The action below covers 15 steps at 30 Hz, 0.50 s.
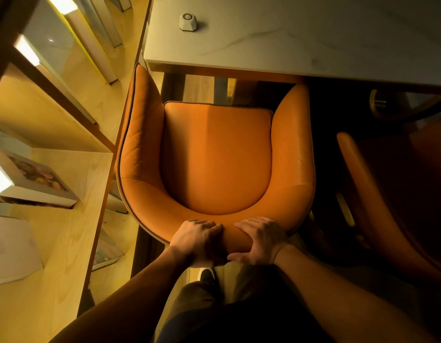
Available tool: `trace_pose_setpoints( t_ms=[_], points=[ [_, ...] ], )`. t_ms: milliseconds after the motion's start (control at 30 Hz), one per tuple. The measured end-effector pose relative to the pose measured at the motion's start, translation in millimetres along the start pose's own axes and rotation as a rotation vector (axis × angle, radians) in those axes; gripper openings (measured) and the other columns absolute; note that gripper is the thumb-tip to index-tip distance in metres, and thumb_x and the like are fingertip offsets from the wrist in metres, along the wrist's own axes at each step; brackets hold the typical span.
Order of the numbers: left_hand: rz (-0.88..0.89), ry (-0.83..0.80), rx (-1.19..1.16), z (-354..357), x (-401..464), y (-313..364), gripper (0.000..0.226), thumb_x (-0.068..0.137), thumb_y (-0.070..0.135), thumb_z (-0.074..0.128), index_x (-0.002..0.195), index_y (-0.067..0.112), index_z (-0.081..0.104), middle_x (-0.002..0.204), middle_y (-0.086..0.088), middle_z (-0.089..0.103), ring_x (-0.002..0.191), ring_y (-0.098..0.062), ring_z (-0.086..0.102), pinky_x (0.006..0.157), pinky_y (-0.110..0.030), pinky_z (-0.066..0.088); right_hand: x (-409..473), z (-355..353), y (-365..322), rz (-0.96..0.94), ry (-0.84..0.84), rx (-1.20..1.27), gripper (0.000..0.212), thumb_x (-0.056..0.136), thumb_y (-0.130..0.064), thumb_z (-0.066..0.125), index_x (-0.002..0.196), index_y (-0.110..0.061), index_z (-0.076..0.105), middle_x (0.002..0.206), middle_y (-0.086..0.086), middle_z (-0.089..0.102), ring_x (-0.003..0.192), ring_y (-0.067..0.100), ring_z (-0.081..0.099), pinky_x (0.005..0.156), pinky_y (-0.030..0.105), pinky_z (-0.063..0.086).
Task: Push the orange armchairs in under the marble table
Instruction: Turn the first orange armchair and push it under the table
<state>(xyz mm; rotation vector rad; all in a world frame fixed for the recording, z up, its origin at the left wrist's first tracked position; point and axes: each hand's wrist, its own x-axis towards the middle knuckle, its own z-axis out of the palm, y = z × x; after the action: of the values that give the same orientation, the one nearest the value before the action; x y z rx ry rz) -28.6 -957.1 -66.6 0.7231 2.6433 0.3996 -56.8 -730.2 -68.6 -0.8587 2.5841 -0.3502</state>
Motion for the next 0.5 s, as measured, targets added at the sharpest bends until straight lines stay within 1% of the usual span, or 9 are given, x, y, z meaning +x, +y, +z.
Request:
trace_pose_setpoints(
  t_ms=[100,233,367,500],
  points=[
    [-0.009,0.009,0.008,-8,11,-10,0.086,0.068,0.084,0.042,0.131,0.026,0.053,0.117,0.002,0.067,0.1,-0.022,0.065,0.088,-0.035,0.053,14,-6,3,-0.002,0.019,-0.008,0.095,0.07,-0.091,0.039,0.125,-0.016,0.061,0.121,0.004,0.068,0.108,0.021,0.062,0.097,0.035,0.046],
    [-0.021,0.023,0.033,-17,28,-25,0.086,0.067,0.086,0.041,0.126,0.026,0.057,0.114,0.002,0.069,0.097,-0.022,0.067,0.086,-0.036,0.055,35,-15,9,0.007,0.048,-0.012,0.097,0.069,-0.093,0.034,0.123,-0.017,0.061,0.117,0.004,0.069,0.103,0.022,0.064,0.091,0.035,0.049],
    [-0.024,0.027,0.04,-25,43,-37,0.085,0.067,0.087,0.042,0.124,0.026,0.059,0.11,0.002,0.07,0.093,-0.022,0.068,0.082,-0.037,0.057,51,-22,17,0.004,0.08,-0.015,0.093,0.07,-0.091,0.038,0.12,-0.017,0.062,0.111,0.004,0.07,0.097,0.023,0.065,0.085,0.035,0.051],
    [-0.021,0.024,0.049,-29,54,-45,0.082,0.067,0.086,0.044,0.121,0.027,0.059,0.108,0.003,0.07,0.091,-0.022,0.068,0.081,-0.037,0.057,62,-26,23,-0.002,0.091,0.007,0.094,0.07,-0.092,0.036,0.118,-0.015,0.063,0.108,0.005,0.071,0.094,0.023,0.066,0.083,0.037,0.052]
  ],
)
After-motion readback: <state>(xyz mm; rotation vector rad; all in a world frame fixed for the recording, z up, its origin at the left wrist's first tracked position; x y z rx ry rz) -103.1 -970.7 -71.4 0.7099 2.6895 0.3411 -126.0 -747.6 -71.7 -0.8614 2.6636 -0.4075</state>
